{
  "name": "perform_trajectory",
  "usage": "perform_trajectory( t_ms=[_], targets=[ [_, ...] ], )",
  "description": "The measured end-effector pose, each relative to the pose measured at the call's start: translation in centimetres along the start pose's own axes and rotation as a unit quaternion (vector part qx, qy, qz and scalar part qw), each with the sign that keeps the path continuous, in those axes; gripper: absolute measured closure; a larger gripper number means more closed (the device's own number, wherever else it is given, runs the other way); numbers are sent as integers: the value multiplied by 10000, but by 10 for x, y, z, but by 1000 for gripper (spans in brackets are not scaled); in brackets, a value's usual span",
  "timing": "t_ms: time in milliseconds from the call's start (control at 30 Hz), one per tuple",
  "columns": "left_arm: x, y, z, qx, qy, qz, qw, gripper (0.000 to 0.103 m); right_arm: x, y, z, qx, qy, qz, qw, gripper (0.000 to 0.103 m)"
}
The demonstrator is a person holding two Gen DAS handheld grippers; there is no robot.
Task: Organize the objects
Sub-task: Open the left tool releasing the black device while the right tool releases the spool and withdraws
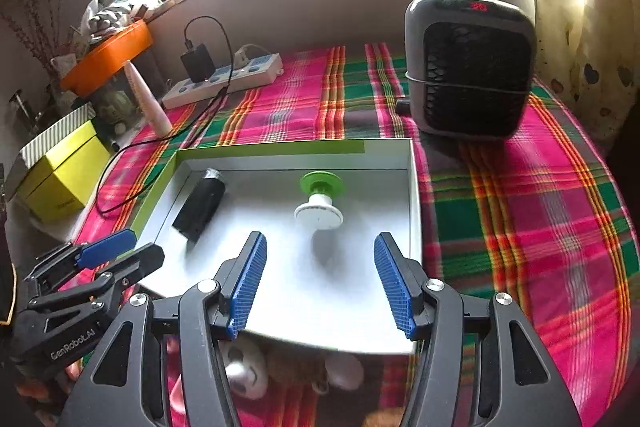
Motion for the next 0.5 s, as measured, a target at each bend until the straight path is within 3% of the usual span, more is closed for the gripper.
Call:
perform_trajectory(
  t_ms=[500],
  targets=[
    [36,32,-9,142,35,-40,9999,58,34,41,8,57,341,-250,9991,46]
  ],
)
Point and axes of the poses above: each gripper's, at about its wrist camera, not at the fingertips, and y roughly against the way its jaws point, z to its left, x to its underside, the point moved 2 cm from there along -y, roughly the way its jaws point
